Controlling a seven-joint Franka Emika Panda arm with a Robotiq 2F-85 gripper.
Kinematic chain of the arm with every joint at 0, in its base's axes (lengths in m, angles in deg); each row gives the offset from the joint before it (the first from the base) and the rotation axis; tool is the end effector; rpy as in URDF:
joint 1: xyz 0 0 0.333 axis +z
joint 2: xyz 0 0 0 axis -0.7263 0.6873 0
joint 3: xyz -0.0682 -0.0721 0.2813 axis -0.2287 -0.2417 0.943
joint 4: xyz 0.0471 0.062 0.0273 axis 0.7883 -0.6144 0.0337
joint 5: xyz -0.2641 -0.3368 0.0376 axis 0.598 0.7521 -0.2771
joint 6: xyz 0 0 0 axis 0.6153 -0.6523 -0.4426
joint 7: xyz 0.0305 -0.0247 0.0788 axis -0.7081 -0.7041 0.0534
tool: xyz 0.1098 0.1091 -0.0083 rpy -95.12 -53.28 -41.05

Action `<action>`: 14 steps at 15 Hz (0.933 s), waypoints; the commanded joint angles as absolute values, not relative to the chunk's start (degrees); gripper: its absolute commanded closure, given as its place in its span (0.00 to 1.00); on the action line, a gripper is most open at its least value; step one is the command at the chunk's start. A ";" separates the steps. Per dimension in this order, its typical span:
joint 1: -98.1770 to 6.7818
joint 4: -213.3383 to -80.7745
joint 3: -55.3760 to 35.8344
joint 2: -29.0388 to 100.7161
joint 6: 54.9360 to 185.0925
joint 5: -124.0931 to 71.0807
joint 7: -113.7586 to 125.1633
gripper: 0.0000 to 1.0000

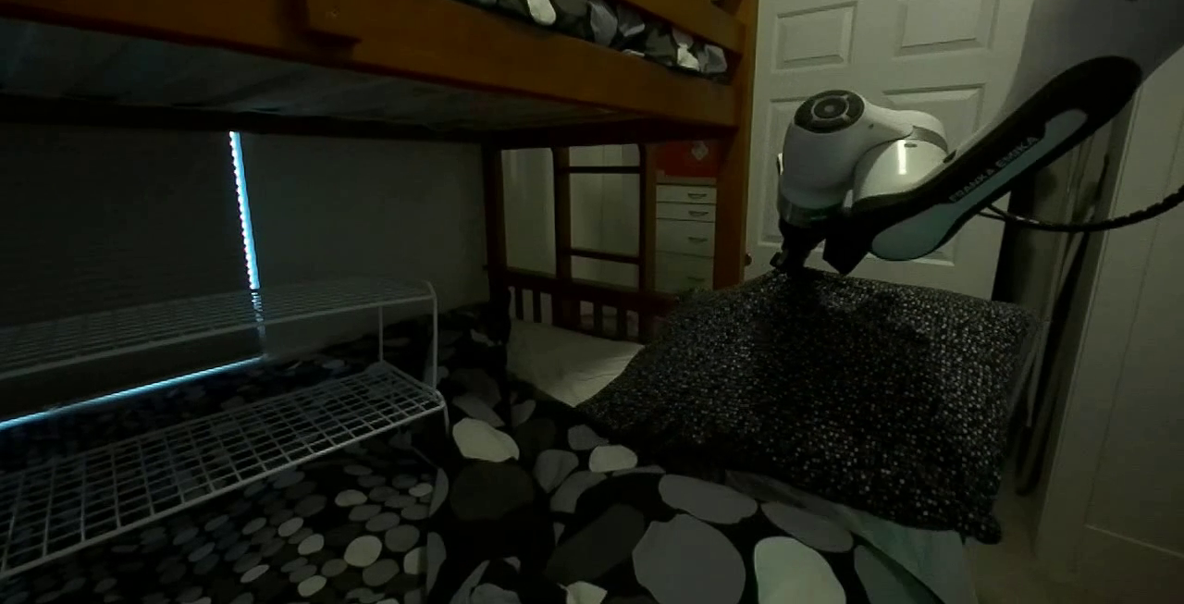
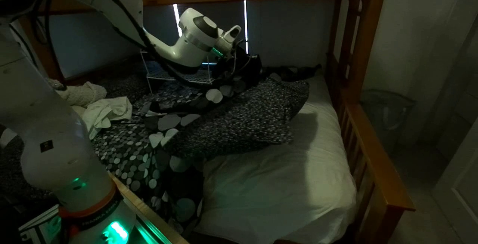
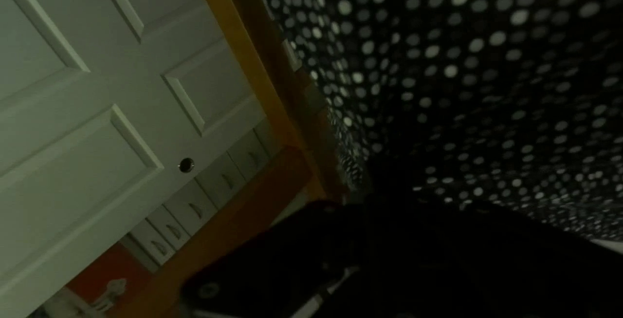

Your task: Move the black pillow to the right

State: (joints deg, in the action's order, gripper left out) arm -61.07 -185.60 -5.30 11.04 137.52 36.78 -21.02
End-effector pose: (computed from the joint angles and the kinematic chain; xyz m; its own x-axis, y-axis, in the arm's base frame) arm 0.5726 -0.1375 0.3879 0.8513 0.2846 0.4407 -0.0711 -0.7697 0.6344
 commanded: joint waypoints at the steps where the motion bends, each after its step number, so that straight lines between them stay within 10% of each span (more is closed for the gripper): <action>1: -65.25 -174.66 -6.82 19.38 142.25 52.50 -34.35 0.99; 12: -64.75 -157.35 -8.49 41.49 136.23 66.26 -64.65 0.99; 13: -64.78 -156.71 -8.39 42.88 135.52 65.82 -64.93 0.72; 14: -65.04 -156.74 -8.19 43.80 135.47 64.35 -63.78 0.71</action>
State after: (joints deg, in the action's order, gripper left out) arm -65.47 -159.53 -8.42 39.91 136.42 64.32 -62.23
